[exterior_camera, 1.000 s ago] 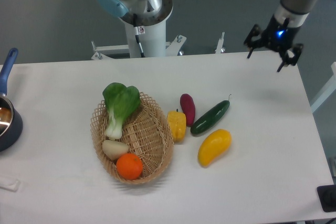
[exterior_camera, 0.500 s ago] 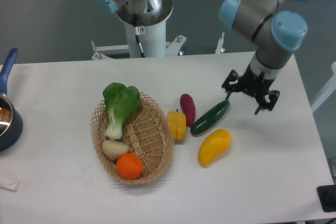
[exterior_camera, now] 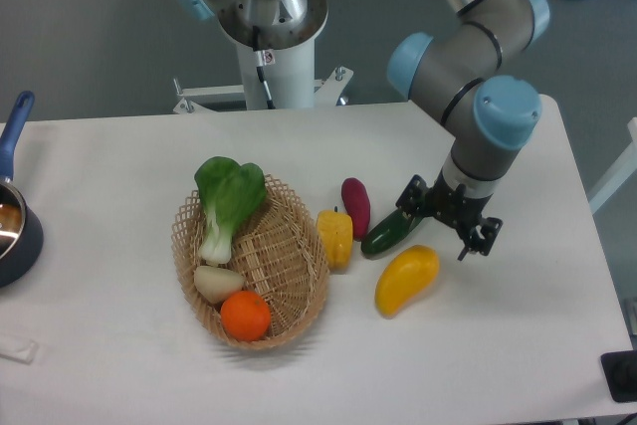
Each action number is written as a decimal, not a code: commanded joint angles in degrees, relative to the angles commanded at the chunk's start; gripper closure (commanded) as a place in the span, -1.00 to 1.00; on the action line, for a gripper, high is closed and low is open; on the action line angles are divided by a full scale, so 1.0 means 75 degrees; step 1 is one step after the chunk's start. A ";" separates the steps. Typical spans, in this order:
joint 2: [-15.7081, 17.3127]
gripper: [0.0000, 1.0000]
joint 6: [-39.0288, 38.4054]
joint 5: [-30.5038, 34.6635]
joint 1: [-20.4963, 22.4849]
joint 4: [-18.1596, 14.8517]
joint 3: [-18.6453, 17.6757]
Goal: Pick up the mango from the table
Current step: 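Move the open gripper down over the yellow mango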
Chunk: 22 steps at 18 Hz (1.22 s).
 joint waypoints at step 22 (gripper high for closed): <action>-0.0786 0.39 -0.0681 0.0609 -0.0387 0.0504 0.0175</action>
